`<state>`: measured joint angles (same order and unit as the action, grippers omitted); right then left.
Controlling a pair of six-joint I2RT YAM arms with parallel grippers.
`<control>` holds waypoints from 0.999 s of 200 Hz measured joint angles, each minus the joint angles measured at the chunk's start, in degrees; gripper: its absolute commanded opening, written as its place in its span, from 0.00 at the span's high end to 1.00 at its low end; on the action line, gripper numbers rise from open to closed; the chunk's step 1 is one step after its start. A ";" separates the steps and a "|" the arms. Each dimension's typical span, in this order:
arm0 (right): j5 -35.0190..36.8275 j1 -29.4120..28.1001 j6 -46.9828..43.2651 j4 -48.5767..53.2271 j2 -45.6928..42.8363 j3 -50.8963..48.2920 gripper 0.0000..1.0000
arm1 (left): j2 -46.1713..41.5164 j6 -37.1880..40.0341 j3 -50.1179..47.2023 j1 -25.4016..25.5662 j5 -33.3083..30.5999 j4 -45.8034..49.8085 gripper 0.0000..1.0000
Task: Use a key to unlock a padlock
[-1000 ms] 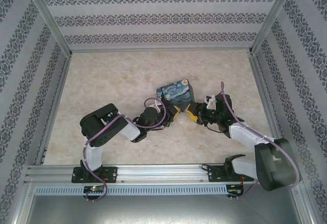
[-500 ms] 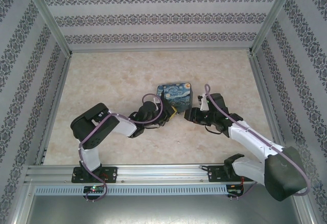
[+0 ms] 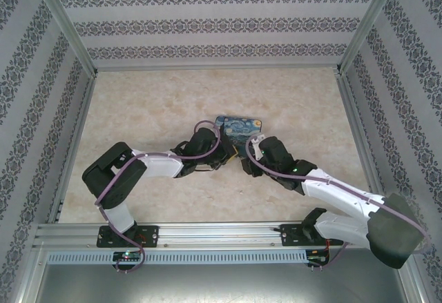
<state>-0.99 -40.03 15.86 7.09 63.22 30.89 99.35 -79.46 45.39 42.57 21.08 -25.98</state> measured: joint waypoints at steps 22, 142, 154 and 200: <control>1.60 -1.14 -1.44 -1.16 2.82 0.00 0.59 | -0.26 0.92 0.79 -0.04 0.42 2.45 1.00; 5.16 -2.27 -3.30 -4.59 12.87 1.29 0.60 | -0.44 2.54 3.28 -0.31 2.27 7.65 1.00; 5.49 -2.51 -3.37 -4.83 13.79 1.99 0.61 | -0.44 2.54 3.30 -0.31 2.47 7.69 1.00; 6.12 -2.62 -3.45 -5.55 16.20 4.07 0.65 | -0.44 2.51 3.30 -0.31 2.45 8.09 1.00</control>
<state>5.13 -42.65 12.40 1.54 79.42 34.96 98.91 -76.95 48.69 42.26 23.53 -17.89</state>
